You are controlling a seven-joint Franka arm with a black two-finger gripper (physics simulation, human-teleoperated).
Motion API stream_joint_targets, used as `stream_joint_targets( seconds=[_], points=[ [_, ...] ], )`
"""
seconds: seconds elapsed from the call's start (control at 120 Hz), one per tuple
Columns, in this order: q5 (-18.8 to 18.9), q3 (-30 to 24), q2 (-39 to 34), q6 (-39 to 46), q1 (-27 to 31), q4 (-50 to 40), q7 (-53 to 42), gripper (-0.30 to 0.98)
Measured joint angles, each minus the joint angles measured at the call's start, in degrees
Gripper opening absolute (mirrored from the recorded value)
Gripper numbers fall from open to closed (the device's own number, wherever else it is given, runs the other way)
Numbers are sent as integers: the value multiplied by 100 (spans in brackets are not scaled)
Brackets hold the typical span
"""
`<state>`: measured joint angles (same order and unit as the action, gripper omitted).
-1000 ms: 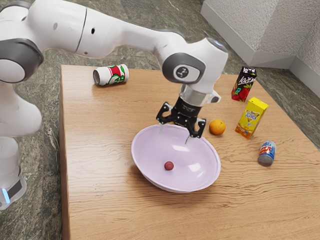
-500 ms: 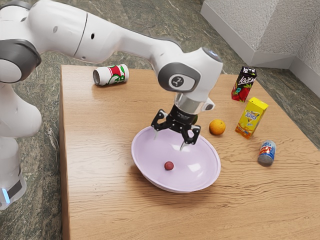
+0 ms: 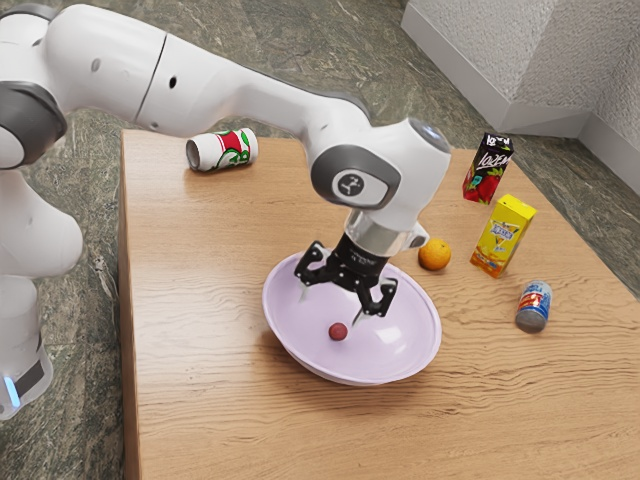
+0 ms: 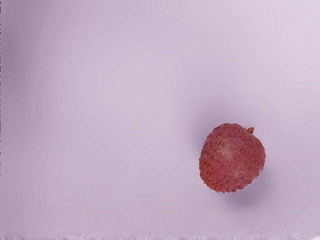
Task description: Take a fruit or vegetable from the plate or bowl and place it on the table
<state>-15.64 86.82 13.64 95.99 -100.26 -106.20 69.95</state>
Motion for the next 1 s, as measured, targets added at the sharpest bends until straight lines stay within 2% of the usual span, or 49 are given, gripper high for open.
stream_joint_targets(
  seconds=[0.175,0.325,0.358,0.442,0.475,0.525,1.0],
  points=[
    [0,-7,-6,-24,12,-1,131,69],
    [26,-71,3,102,341,53,165,69],
    [28,-394,11,148,676,77,166,69],
    [42,-2301,141,215,2505,373,161,69],
    [49,-2682,158,230,2865,439,159,69],
    [58,-2956,172,245,3123,487,156,69],
    [25,-3218,343,217,3315,517,162,69]
  ],
)
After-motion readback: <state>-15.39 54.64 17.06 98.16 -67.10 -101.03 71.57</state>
